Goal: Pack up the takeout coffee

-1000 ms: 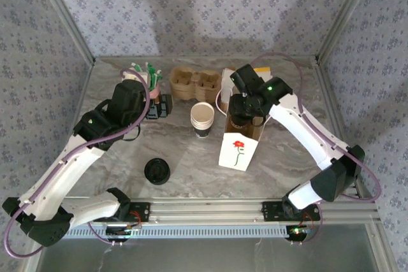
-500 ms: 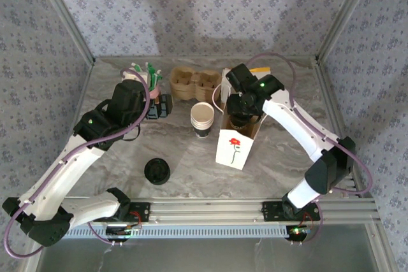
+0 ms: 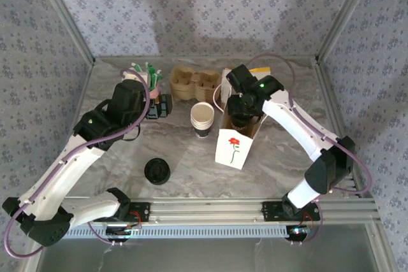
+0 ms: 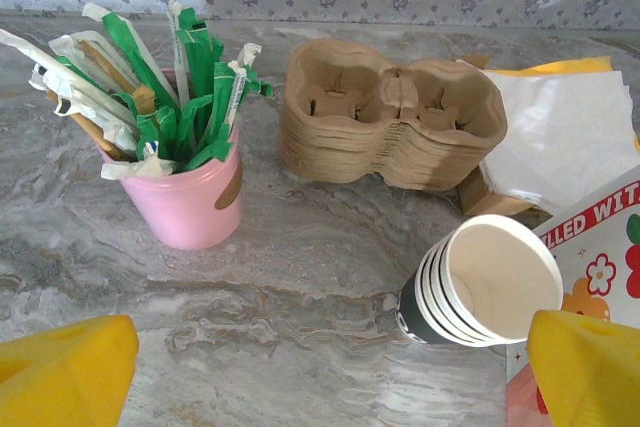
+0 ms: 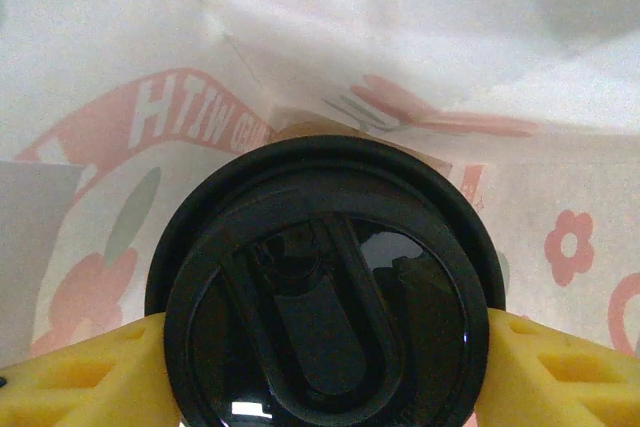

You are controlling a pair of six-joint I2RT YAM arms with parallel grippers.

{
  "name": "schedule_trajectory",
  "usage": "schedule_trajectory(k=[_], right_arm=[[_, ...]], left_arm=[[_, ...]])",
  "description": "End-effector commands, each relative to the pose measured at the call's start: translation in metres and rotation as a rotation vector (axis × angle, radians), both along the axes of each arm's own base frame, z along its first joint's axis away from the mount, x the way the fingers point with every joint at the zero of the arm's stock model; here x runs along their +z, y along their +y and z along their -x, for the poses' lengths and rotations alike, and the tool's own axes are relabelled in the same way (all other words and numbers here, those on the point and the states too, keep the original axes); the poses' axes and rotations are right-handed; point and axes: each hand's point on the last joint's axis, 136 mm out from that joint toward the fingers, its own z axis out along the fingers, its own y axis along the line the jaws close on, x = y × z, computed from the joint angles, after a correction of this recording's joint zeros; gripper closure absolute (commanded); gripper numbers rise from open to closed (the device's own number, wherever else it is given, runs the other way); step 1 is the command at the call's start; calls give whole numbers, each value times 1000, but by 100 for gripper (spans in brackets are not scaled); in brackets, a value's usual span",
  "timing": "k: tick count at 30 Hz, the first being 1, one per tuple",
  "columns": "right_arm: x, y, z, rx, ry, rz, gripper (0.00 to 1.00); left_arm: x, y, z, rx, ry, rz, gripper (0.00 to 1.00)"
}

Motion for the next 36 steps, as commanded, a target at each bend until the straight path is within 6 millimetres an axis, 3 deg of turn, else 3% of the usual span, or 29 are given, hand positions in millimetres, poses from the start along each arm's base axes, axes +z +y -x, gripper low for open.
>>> schedule_trajectory(k=[1,16,36], right_arm=[[3,-8,-1,-11,-20,16,32],[5,-10,0,-12,-29,8,32],[-12,-11,-1,-15,-14,9,32]], left_arm=[[13,3,-1,5,-25,5,1],[14,3,0,5,-25,7,0],[15,3,0,5,-24,0,0]])
